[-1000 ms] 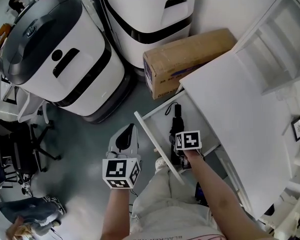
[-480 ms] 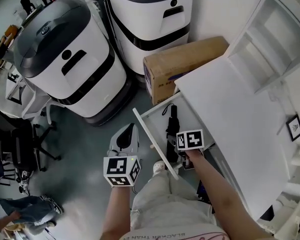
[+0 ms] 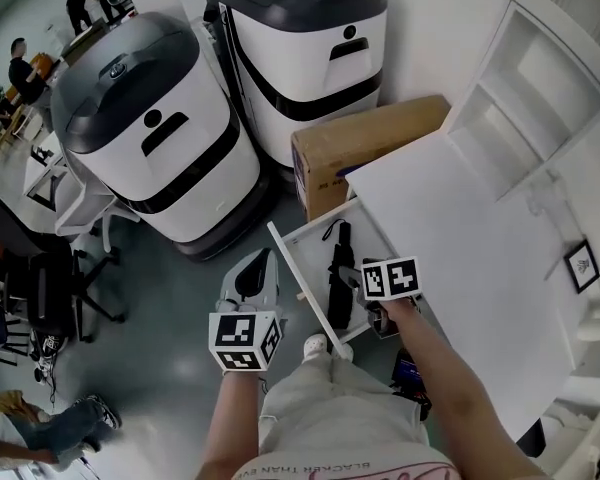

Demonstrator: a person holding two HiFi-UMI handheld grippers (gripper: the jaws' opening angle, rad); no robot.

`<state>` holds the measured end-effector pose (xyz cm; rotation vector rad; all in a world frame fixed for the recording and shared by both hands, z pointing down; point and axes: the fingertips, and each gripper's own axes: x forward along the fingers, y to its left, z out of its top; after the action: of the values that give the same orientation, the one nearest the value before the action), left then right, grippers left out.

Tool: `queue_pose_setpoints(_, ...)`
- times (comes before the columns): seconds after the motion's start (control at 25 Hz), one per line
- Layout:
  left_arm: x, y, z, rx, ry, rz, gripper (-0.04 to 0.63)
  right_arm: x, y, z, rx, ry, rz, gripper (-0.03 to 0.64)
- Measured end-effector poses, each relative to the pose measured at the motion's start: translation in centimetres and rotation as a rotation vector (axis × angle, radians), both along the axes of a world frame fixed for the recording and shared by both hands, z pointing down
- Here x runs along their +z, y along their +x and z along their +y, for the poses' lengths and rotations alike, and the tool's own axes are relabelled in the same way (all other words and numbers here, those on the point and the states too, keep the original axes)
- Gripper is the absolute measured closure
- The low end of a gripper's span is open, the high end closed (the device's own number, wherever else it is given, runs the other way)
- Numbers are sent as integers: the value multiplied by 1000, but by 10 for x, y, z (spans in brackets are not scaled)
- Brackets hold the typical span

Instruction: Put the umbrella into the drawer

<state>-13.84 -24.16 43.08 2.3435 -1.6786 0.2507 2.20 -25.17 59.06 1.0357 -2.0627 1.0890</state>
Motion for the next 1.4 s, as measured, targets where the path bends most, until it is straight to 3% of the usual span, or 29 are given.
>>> queue_pose_setpoints(0.28,-16,6,-3,16,39,-14,584,-48,-1,-14,-61,103,-55,494)
queue_pose_setpoints(0.48,-24,8,-7,23,60,-19,584,-73,0,-20,-90,210,-32,605)
queue_pose_setpoints(0.68,-33,13,-11,33,86,-18,584,-105,-4,-18,-172,331,12,608)
queue_pose_setpoints(0.92,-49,15,-17,37,124,-13,584,-153,-1,-18,-186,498,59,609)
queue_pose_setpoints(1.4,-89,21,-23,57,221,-28,584,-233,54,-12,7,777,116,609)
